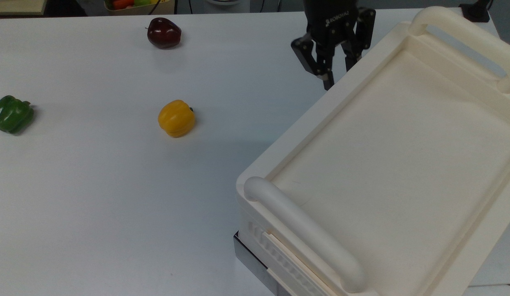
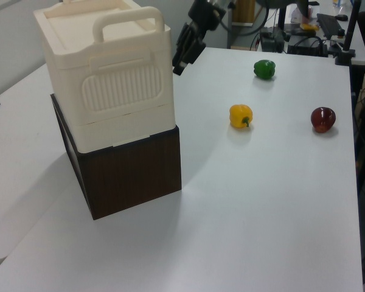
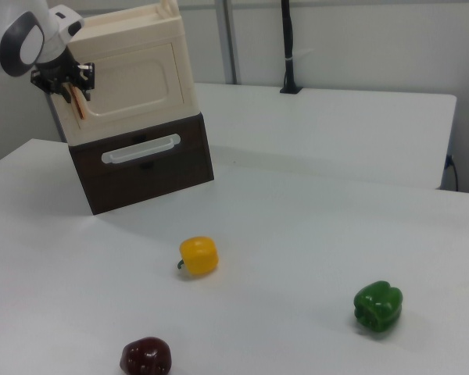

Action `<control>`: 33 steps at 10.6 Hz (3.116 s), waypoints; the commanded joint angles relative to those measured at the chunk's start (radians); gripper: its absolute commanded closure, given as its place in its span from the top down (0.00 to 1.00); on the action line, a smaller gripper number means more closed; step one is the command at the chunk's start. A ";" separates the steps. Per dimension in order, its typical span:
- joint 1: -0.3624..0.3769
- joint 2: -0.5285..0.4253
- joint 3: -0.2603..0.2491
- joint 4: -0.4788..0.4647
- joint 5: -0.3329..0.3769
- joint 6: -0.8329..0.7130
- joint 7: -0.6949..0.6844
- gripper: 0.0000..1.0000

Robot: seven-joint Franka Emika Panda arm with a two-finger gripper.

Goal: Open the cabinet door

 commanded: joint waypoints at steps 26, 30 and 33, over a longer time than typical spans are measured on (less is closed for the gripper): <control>-0.387 -0.245 -0.037 -0.047 -0.185 -0.769 0.363 1.00; -0.401 -0.207 -0.037 -0.047 -0.184 -0.740 0.361 1.00; -0.438 -0.218 -0.040 -0.045 -0.191 -0.749 0.355 1.00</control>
